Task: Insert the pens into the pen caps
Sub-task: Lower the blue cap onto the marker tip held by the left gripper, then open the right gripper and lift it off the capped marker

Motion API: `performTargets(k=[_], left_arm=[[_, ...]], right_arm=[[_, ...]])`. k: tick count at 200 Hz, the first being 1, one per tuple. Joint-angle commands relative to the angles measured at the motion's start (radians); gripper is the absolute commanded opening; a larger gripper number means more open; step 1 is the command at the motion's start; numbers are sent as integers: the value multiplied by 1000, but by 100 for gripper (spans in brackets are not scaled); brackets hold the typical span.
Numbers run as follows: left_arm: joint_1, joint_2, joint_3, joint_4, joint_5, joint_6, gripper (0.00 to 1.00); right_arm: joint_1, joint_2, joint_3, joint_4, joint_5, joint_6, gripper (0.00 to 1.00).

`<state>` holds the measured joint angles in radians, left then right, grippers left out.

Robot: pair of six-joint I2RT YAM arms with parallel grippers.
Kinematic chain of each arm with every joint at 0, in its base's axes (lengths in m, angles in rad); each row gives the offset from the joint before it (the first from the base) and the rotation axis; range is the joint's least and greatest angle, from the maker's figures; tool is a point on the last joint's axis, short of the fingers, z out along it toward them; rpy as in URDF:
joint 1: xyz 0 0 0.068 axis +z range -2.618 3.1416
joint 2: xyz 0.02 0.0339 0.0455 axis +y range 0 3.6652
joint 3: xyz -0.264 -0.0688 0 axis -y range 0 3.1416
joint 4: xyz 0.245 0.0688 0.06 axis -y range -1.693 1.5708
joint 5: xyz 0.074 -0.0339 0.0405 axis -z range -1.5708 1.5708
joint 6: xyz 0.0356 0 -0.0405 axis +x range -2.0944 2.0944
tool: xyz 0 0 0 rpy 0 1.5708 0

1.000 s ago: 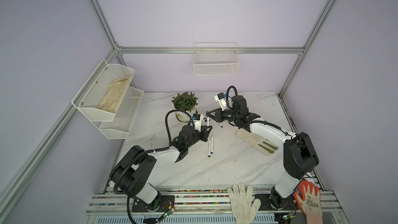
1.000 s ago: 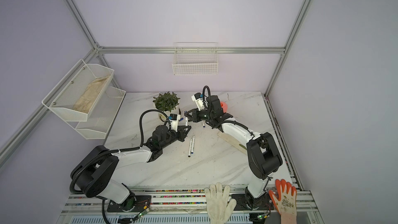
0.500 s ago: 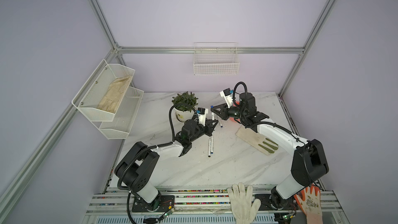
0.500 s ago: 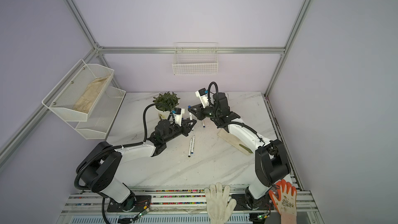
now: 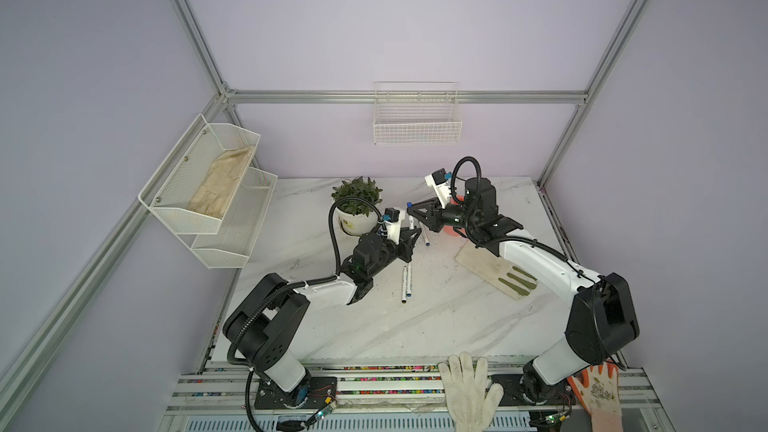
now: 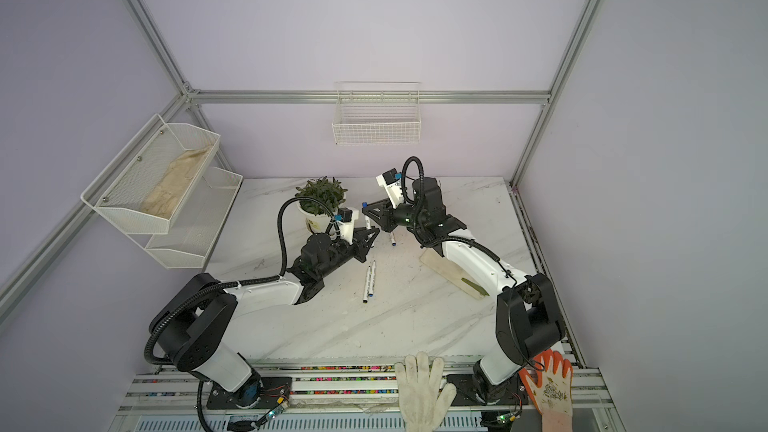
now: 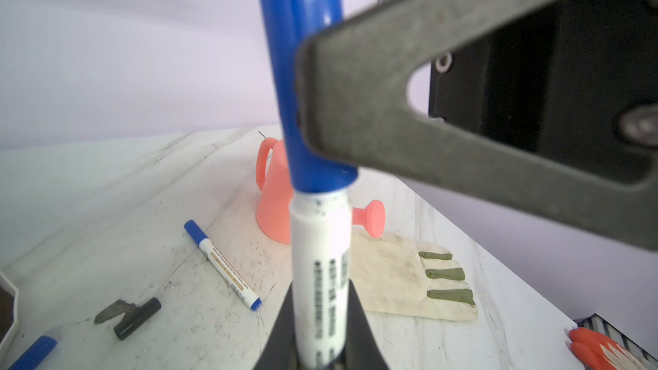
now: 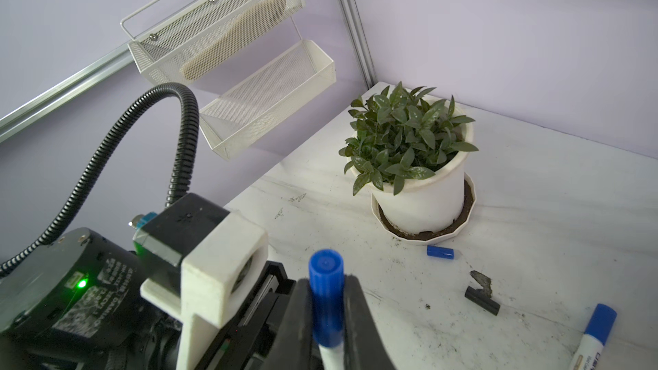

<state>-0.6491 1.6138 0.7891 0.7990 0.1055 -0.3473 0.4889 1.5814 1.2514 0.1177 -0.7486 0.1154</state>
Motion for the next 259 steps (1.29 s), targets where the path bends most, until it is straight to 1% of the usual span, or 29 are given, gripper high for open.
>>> performTargets(k=[1, 19, 30, 36, 49, 61, 73, 86, 121, 161, 215, 259], left_arm=[[13, -22, 10, 280, -111, 57, 0], [6, -14, -4, 285, -106, 71, 0], [6, -6, -16, 296, -106, 71, 0], [6, 0, -20, 304, -104, 72, 0], [5, 11, -28, 307, -99, 77, 0], [5, 20, -35, 309, -93, 83, 0], [4, 32, -40, 312, -93, 89, 0], [2, 43, -48, 317, -99, 92, 0], [0, 70, -71, 317, -119, 101, 0], [-19, 81, -101, 299, -127, 120, 0], [-50, 54, -129, 295, -126, 110, 0], [-55, 44, -127, 286, -129, 109, 0]], right_arm=[[49, 2, -21, -186, -121, 10, 9], [48, -10, -5, -169, -100, 24, 10], [48, -17, 8, -163, -85, 30, 15], [48, -23, 13, -164, -77, 33, 18], [48, -34, 25, -164, -51, 33, 31], [48, -44, 34, -164, -19, 30, 40], [48, -55, 42, -162, 12, 29, 46], [48, -67, 46, -164, 46, 28, 49], [47, -89, 64, -172, 110, 25, 50], [47, -88, 123, -152, 178, 39, 50], [57, 42, 224, -156, 135, 57, 47], [86, 61, 203, -166, 124, 60, 45]])
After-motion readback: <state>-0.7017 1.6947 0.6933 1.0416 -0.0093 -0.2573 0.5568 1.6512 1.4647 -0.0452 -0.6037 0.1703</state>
